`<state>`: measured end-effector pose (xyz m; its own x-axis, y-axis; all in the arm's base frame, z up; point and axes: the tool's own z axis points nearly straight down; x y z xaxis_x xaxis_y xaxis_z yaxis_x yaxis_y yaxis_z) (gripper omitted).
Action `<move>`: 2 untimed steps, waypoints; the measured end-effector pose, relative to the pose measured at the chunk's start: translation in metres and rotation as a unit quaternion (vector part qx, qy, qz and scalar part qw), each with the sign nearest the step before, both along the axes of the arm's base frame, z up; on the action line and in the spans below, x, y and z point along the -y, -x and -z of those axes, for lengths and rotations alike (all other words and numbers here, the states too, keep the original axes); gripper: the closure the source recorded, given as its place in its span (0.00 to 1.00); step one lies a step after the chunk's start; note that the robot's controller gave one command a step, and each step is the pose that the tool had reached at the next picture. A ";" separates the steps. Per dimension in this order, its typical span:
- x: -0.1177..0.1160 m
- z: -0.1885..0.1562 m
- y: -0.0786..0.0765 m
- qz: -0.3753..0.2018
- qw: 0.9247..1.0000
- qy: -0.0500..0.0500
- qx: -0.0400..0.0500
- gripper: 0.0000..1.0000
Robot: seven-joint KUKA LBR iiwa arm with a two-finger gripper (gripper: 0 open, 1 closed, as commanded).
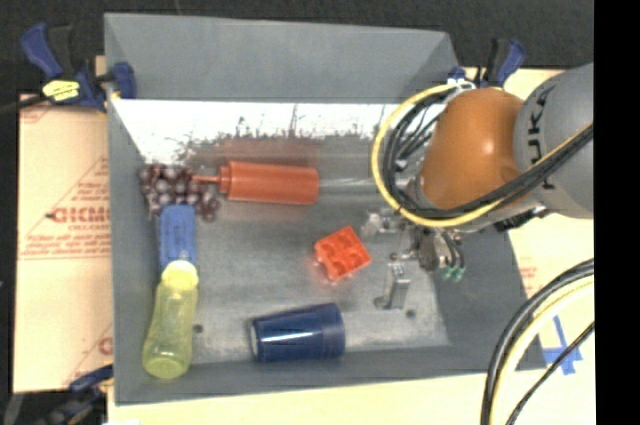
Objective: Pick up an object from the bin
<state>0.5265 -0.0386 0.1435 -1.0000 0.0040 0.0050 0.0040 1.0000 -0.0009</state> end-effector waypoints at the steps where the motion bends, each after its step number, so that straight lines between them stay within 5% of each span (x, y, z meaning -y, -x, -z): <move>1: 0.000 -0.004 -0.002 -0.001 1.000 0.000 0.004 0.00; 2: -0.009 0.072 -0.056 -0.093 0.996 0.000 0.007 0.00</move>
Offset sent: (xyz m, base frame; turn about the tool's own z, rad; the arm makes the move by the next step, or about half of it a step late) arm 0.0541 0.0085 -0.0735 -0.1866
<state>0.5827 -0.0297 0.0712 -0.9833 -0.1818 -0.0084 -0.1818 0.9833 -0.0022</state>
